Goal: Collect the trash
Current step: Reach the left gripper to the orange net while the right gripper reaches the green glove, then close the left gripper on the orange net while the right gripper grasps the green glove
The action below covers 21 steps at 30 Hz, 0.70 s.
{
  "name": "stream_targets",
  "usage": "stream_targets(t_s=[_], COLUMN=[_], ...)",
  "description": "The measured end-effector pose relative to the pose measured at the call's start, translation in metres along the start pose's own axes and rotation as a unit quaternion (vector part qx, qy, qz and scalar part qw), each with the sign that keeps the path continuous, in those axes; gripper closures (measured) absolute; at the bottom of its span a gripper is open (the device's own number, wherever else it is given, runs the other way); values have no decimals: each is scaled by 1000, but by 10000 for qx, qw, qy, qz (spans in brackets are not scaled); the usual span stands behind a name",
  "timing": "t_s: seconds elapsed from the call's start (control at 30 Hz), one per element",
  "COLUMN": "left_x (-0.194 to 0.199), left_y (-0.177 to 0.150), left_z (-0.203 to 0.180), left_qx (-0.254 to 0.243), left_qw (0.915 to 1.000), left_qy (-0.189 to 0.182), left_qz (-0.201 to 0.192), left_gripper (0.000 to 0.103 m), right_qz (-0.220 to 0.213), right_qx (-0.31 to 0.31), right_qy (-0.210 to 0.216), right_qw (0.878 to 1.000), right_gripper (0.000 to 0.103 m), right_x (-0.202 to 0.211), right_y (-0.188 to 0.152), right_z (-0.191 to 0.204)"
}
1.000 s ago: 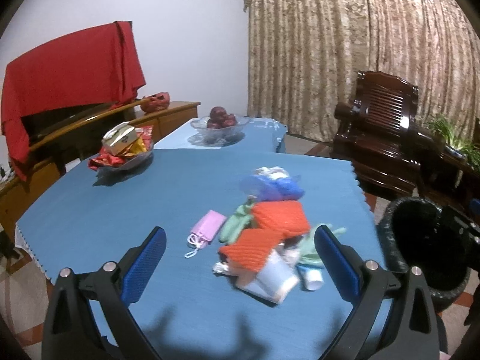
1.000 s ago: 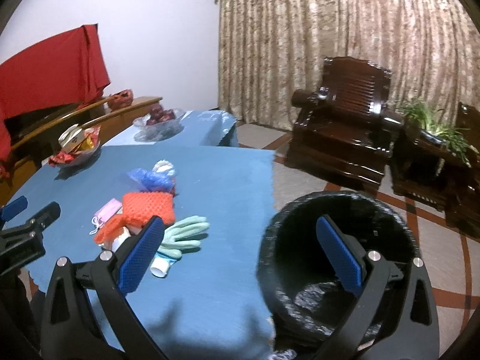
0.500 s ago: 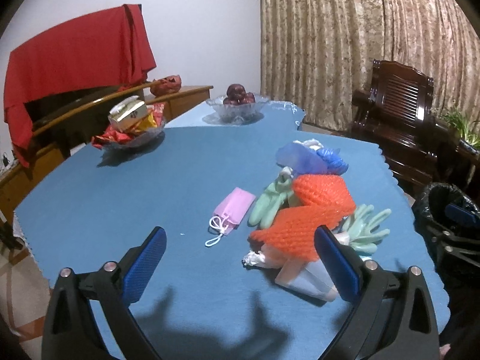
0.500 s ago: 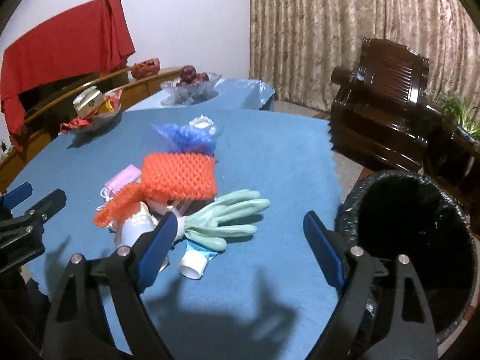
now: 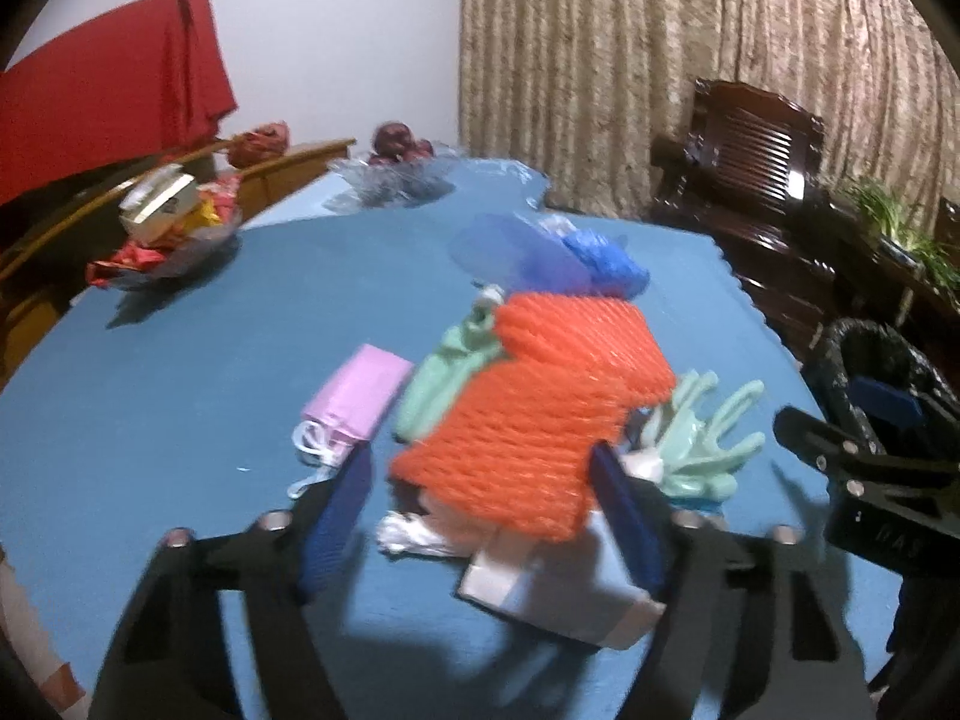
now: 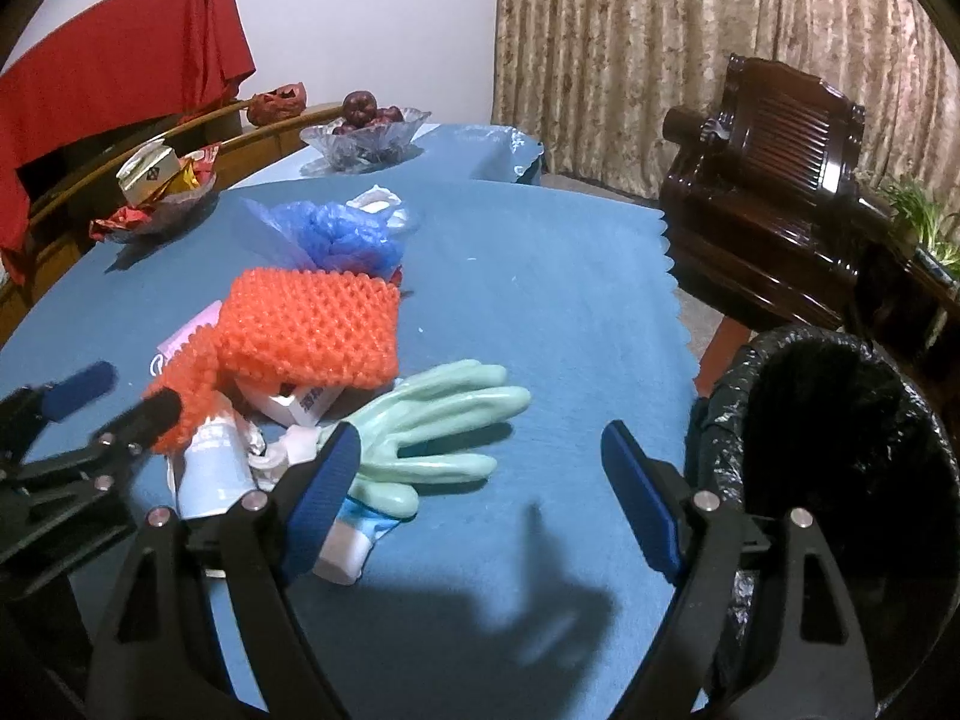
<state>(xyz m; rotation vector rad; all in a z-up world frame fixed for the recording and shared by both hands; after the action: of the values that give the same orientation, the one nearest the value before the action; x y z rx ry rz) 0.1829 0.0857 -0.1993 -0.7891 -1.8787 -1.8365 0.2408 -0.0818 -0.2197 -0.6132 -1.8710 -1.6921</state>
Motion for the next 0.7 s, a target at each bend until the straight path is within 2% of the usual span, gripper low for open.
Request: stream_targets(t_s=[0.03,0.1,0.13,0.2,0.3,0.57,0.63,0.7], left_x=[-4,-9,-10,-12,-13,-10,-9,-7], left_y=[-3,-6,-6,-7,-6,-5,-4,-3], left_z=[-2,-3,-4,-3,1,6,7,9], left_qx=[15,99,135,161,299,324,340,358], left_qw=[9999,9991,9987,9985,9980,9982,9981,9981], left_qy=[-128,-373,-461,-499,-543,-504,-499,-492], left_qz=[83,148,156,168,129,79,79,73], left_gripper=[48,66,72,86,91,93,93,93], right_qz=[0,-12,-16,-4,75,339,440,546], right_qx=[17,82,102,130,204,380,378,320], right_qy=[7,22,37,77,165,272,343,526], right_qw=[10000,10000,9999,9999,9996,9983,9977,9966], right_gripper=[23,23,23,23,23,24,30,48], right_x=[-2,-5,-6,-9,-16,-45,-52,-56], right_y=[1,2,3,4,1,-7,-7,-8], right_z=[1,3,4,8,16,36,39,43])
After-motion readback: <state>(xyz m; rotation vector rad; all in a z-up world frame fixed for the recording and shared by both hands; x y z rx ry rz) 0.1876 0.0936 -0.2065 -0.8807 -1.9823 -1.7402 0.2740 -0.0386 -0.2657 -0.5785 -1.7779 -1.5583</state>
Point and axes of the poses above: each gripper's, at about its wrist camera, not at the fingertips, and x roughly against the way its jaws point, z to its left, y to its top, the point moved 8 cm from there along -x, roughly the way its jaws point, and after that the axes turned 5 degrees about -y, right-handed, at the moved point
